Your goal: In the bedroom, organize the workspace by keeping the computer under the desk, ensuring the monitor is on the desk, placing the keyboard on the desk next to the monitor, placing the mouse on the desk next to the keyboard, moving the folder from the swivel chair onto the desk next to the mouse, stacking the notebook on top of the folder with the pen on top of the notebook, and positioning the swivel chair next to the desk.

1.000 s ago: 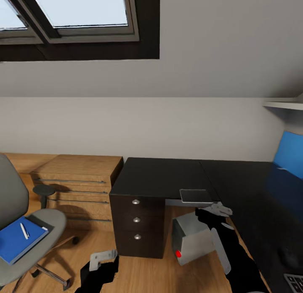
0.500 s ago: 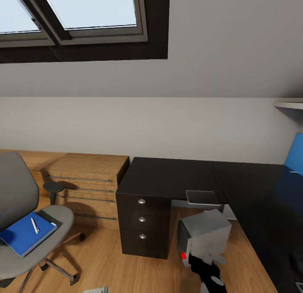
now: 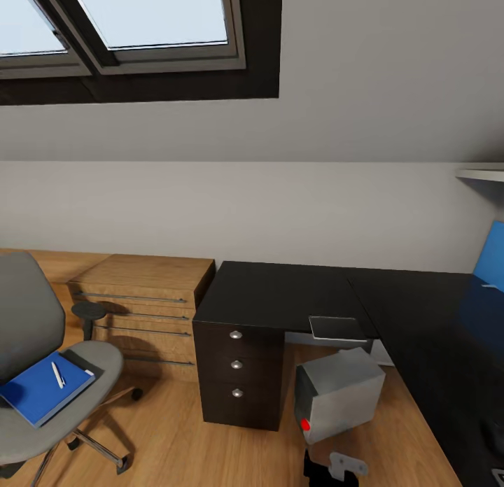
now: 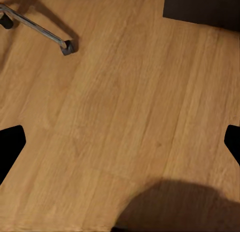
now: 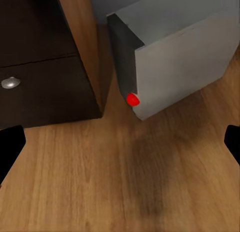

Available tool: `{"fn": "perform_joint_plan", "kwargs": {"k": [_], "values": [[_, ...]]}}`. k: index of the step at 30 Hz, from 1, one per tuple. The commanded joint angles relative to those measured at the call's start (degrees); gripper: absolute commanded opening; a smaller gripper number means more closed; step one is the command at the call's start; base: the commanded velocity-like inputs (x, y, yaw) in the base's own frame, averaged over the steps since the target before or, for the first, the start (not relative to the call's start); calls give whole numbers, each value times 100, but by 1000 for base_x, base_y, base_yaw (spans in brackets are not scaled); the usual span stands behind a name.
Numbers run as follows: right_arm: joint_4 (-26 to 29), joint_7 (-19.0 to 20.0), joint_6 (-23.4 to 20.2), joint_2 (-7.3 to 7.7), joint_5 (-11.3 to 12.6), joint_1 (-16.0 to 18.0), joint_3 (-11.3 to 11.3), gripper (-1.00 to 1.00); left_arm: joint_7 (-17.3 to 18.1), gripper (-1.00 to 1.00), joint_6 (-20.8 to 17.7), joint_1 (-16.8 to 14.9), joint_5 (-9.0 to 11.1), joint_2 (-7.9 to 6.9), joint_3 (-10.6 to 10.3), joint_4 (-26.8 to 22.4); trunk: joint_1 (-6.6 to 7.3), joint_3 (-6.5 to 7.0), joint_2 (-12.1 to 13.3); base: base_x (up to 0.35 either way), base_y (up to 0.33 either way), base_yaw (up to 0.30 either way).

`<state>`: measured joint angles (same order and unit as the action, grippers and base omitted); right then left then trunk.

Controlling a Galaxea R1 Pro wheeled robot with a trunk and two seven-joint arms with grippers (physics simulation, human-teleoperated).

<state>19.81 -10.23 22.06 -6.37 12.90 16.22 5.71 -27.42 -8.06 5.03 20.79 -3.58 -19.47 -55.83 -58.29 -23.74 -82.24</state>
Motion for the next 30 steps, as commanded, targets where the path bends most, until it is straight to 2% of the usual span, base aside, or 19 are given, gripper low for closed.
{"fn": "perform_joint_plan", "kwargs": {"k": [1,3,14,17,22,30], "values": [[-6,-34,28,2,52,4,51,100,-44,100,14,-2,30,-8,-23,-4,0,-5,-4,0,0,0],[-11,-38,52,-31,64,4,51,100,-50,100,238,-2,30,-11,-16,16,0,-5,-4,0,0,105],[11,-41,68,-41,101,4,11,100,-61,100,286,-2,39,-20,-9,45,0,-6,-4,0,0,262],[14,-41,191,-35,99,4,10,100,-61,100,287,-2,39,-20,-5,45,0,-10,-4,2,16,282],[-15,-41,648,-36,89,4,15,100,-62,100,295,-2,39,-20,-4,46,0,-19,-4,90,198,282],[-22,-41,769,-42,52,4,32,100,-83,100,298,-2,25,0,100,46,0,-20,-4,33,66,283]]}}
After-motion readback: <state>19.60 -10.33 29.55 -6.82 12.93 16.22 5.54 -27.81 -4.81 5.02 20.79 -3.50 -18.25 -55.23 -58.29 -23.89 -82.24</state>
